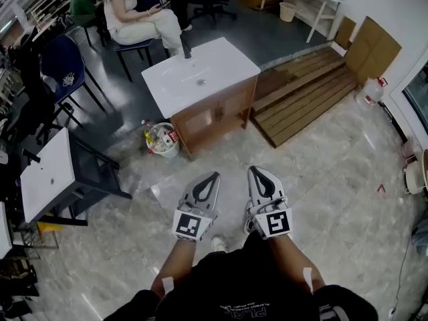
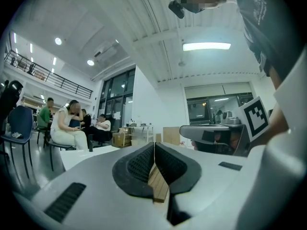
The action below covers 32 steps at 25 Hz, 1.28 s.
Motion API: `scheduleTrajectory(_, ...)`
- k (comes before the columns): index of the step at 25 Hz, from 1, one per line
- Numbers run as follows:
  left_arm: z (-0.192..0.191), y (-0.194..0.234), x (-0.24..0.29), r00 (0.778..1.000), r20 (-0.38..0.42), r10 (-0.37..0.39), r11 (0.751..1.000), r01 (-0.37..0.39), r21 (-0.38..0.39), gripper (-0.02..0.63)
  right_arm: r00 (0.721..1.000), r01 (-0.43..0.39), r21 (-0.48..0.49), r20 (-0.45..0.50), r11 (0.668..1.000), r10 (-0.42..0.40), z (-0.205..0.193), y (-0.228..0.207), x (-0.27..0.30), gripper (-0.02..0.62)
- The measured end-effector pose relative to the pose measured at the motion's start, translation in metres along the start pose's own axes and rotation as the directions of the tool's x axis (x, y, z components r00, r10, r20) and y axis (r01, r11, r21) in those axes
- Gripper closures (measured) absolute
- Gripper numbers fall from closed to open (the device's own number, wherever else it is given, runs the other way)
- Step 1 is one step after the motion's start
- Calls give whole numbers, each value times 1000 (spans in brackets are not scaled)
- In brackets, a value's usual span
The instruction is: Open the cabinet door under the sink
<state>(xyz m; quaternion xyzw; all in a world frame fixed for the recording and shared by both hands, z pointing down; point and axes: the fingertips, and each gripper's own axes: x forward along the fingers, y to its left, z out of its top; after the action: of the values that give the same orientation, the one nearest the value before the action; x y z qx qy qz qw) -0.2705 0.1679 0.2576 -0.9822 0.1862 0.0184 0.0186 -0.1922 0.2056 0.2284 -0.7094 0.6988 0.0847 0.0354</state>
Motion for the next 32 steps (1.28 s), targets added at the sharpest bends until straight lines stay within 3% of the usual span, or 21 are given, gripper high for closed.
scheduleTrajectory(6,-8,14,52,999,-18,27,999,-26,34,581,1000,-21,7,6,1000,20,-16,-44,36,571)
scheduleTrajectory(12,3,30,108,994,-5,113,993,-113,25,581,998,-61,54,7,997,61,-25,-97,75,571)
scheduleTrajectory(18,5,29,166,982,-21,185,979,-183,86,581,989,-144,67,27,987,143,-28,-142,102,571)
scheduleTrajectory(22,0,32,188,976,-45,212,975,-208,80,581,982,-186,63,45,981,184,-30,-160,117,571)
scheduleTrajectory(32,-22,65,219,968,-85,236,971,-230,72,581,980,-199,68,23,978,198,-53,-180,157,571)
